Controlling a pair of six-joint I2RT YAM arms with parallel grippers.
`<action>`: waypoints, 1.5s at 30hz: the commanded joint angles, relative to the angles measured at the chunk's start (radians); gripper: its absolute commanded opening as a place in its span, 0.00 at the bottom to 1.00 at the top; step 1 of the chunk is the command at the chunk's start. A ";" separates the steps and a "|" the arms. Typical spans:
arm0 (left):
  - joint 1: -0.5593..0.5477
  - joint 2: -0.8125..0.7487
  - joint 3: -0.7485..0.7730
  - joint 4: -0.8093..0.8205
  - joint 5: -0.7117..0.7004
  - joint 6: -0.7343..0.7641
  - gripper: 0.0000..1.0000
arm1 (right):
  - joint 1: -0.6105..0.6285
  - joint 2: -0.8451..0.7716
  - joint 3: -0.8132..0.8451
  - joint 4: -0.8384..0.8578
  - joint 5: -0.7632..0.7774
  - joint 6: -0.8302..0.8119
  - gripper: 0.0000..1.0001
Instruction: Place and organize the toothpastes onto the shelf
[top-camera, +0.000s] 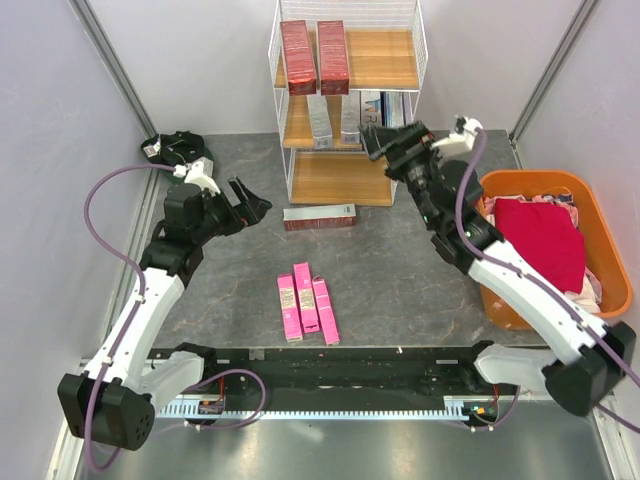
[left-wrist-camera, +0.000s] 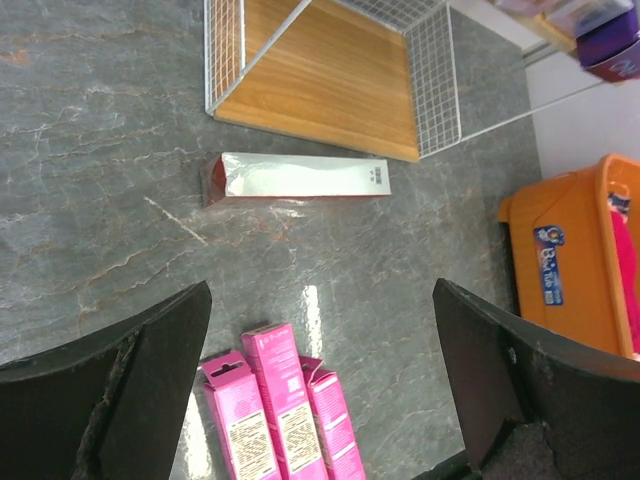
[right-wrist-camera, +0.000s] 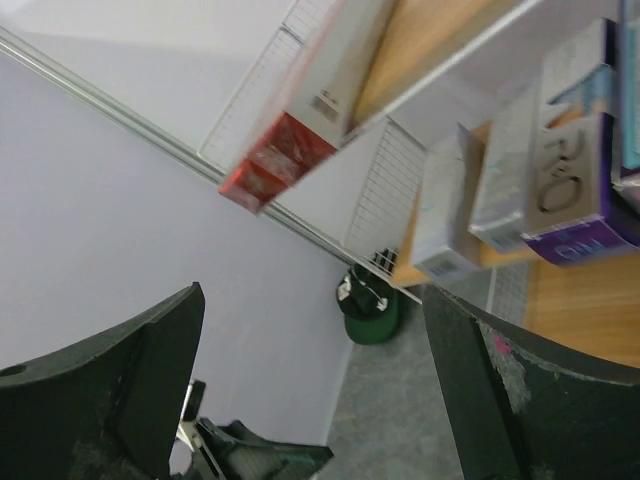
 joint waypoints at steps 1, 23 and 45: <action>0.002 0.020 -0.022 0.036 0.053 0.093 1.00 | -0.003 -0.161 -0.167 -0.061 0.016 -0.077 0.98; -0.197 0.236 0.004 0.186 -0.116 0.305 1.00 | -0.013 -0.387 -0.634 -0.291 -0.010 -0.215 0.98; -0.463 0.876 0.378 0.295 -0.472 0.630 1.00 | -0.098 -0.292 -0.669 -0.284 -0.148 -0.218 0.98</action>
